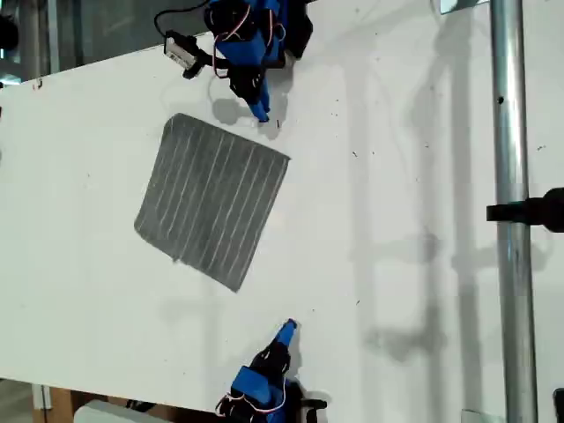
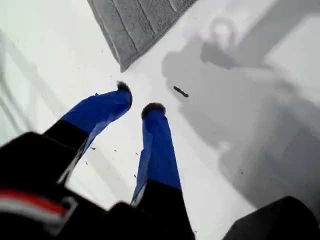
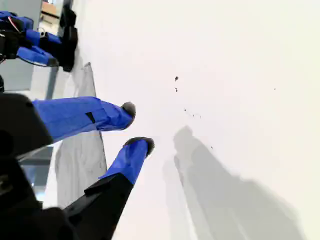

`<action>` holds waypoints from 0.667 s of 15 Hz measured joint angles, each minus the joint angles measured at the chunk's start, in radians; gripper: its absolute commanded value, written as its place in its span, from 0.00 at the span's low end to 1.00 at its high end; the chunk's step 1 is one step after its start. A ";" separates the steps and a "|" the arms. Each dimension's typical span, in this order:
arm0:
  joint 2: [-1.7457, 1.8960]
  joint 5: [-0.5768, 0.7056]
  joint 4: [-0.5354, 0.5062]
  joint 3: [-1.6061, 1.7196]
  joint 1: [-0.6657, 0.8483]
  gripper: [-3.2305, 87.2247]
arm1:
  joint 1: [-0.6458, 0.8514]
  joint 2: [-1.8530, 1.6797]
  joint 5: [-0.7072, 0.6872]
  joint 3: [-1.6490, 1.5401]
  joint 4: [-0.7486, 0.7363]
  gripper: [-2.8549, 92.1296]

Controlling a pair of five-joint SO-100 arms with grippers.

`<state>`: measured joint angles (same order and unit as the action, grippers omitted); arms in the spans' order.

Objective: Grasp corners of a towel and fold twice.

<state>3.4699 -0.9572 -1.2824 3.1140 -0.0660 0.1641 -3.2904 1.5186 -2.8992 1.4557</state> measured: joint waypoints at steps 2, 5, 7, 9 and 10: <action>0.000 -0.126 0.000 0.002 0.095 0.02 | -0.029 0.000 0.029 0.000 0.002 0.03; 0.000 -0.423 0.000 0.006 0.230 0.02 | -0.031 0.000 0.032 0.000 0.002 0.03; 0.002 -0.440 0.000 0.006 0.230 0.02 | -0.029 0.000 0.032 0.000 0.002 0.03; 0.002 -0.442 0.000 0.006 0.232 0.02 | -0.029 0.000 0.032 0.000 0.002 0.03; 0.002 -0.442 0.000 0.006 0.232 0.02 | -0.029 0.000 0.032 0.000 0.002 0.03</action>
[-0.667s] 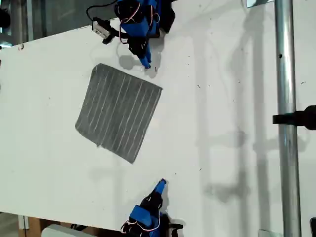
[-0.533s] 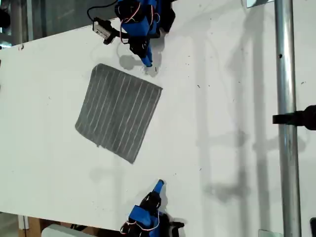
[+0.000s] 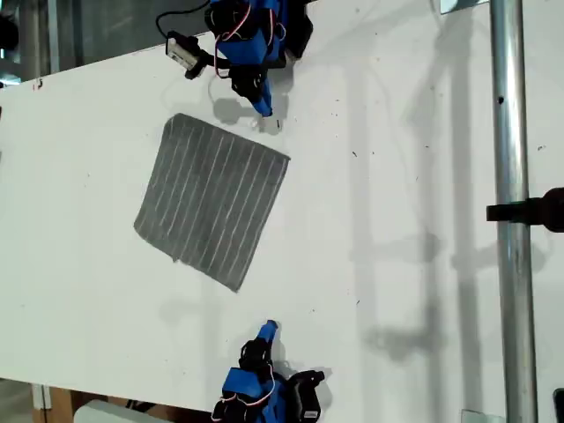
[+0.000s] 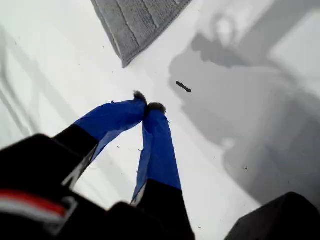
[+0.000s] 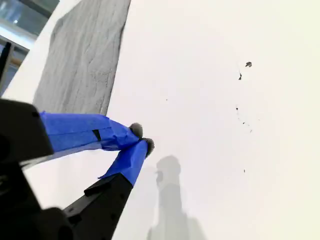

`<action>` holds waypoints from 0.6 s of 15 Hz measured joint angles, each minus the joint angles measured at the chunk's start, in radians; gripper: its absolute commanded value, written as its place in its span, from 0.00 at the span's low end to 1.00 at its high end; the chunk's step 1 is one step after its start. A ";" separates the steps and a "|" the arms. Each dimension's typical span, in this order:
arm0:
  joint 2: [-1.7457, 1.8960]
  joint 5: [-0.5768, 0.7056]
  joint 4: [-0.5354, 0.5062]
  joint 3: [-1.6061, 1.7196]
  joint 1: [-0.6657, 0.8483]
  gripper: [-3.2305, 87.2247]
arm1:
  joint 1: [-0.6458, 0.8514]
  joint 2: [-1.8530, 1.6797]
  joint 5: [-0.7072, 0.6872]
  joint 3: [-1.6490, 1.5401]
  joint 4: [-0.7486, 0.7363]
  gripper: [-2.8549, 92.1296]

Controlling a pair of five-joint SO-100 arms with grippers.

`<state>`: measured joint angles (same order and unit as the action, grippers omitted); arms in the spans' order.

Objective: Grasp corners of a towel and fold twice.

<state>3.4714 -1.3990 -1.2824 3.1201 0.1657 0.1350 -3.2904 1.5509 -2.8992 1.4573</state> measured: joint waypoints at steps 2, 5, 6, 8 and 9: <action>0.000 0.000 0.000 0.000 0.000 0.02 | 0.000 0.000 0.000 0.000 0.000 0.03; 0.000 0.000 0.000 0.000 0.000 0.02 | -0.003 0.000 0.000 0.000 0.000 0.03; 0.000 0.000 0.000 0.000 0.000 0.02 | -0.014 0.000 0.000 0.000 0.000 0.03; 0.000 -0.006 0.000 0.000 0.000 0.04 | -0.014 0.000 0.000 0.000 0.000 0.03; 0.000 -0.006 0.000 0.000 0.000 0.02 | -0.023 0.000 0.000 0.000 0.006 0.03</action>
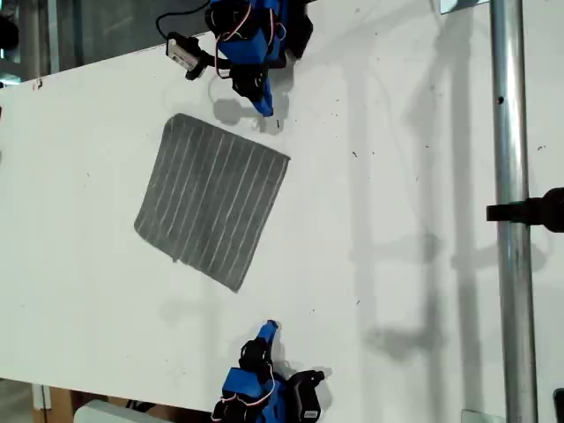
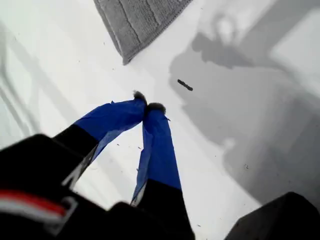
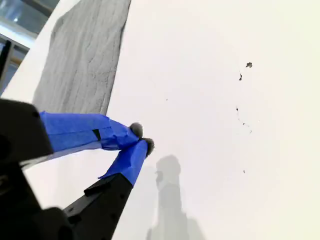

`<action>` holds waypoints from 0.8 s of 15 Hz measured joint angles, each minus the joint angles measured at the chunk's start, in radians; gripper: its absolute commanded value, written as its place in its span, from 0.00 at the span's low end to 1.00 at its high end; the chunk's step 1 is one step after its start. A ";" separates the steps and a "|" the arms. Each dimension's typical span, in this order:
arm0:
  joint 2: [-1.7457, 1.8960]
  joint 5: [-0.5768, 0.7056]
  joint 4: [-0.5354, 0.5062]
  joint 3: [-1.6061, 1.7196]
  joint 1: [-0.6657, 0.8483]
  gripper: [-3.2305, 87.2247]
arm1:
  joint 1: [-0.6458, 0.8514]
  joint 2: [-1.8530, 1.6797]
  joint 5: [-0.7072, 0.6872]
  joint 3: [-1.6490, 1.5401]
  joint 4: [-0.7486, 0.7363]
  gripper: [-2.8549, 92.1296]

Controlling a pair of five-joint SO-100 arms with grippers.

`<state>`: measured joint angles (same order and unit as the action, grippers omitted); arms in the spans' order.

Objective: Grasp corners of a towel and fold twice.

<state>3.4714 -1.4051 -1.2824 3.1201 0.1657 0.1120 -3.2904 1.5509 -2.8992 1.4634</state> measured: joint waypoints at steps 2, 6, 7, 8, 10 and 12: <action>0.000 0.000 0.000 0.000 0.000 0.02 | -0.020 0.000 -0.006 0.006 0.005 0.03; 0.000 0.000 0.000 0.000 0.000 0.02 | -0.028 0.109 -0.074 0.181 -0.009 0.03; 0.000 0.000 0.000 0.000 0.000 0.02 | -0.021 0.195 -0.103 0.252 -0.025 0.03; 0.000 0.000 0.000 0.000 0.000 0.02 | -0.015 0.284 -0.141 0.328 -0.031 0.03; 0.000 0.000 0.000 0.000 0.000 0.02 | 0.026 0.555 -0.259 0.552 -0.028 0.03; 0.000 0.000 0.000 0.000 0.000 0.02 | 0.037 0.888 -0.426 0.836 -0.002 0.06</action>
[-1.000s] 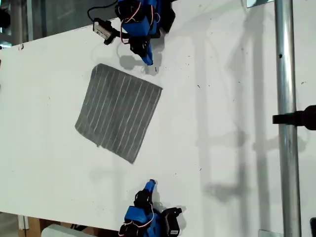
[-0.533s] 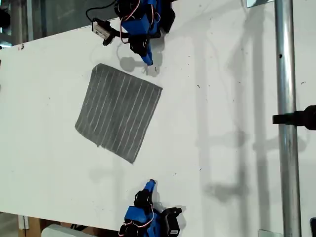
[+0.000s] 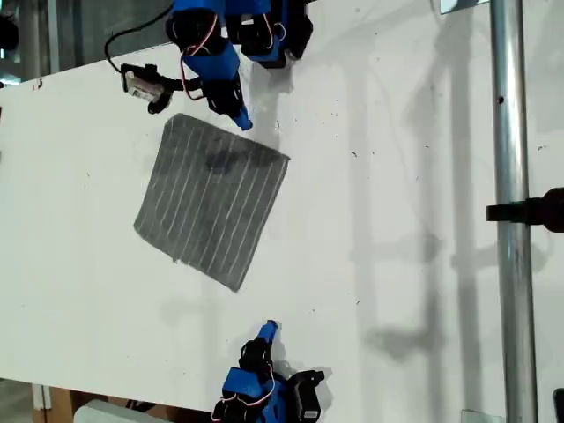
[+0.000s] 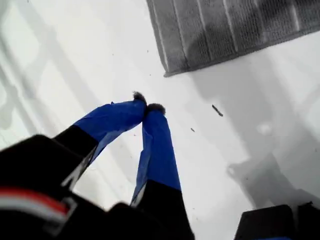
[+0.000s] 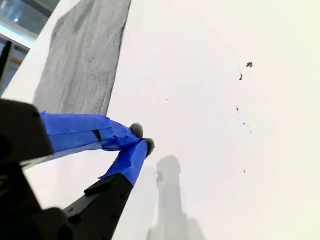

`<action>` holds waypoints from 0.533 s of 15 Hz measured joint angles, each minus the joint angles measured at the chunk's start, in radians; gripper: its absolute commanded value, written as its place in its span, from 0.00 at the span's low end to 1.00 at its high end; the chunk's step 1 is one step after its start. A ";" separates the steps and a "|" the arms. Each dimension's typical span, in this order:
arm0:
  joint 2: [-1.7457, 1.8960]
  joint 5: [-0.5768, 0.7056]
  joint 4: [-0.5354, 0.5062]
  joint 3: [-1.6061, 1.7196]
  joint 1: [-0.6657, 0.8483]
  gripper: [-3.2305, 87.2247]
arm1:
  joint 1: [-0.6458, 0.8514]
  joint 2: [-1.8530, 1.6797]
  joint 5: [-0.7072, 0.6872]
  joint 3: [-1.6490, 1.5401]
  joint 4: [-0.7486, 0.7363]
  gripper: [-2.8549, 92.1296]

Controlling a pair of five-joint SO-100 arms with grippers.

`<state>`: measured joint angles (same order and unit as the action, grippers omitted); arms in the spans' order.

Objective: Grasp corners of a towel and fold twice.

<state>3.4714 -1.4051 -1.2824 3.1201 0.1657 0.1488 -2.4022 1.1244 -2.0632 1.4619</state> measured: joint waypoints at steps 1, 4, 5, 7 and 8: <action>0.000 0.000 0.000 0.000 0.000 0.02 | 0.012 0.156 -0.086 0.147 0.025 0.12; 0.000 0.000 0.000 0.000 0.000 0.02 | 0.048 0.506 -0.252 0.474 0.133 0.32; 0.000 0.000 0.000 0.000 0.000 0.02 | 0.054 0.568 -0.287 0.552 0.172 0.44; 0.000 0.000 0.000 0.000 -0.005 0.02 | 0.069 0.598 -0.350 0.592 0.215 0.40; 0.000 0.000 0.000 0.000 -0.005 0.02 | 0.075 0.603 -0.368 0.588 0.224 0.42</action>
<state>3.4714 -1.4051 -1.2824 3.1201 0.1611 0.2240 -1.7994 0.7563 -1.4757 1.6858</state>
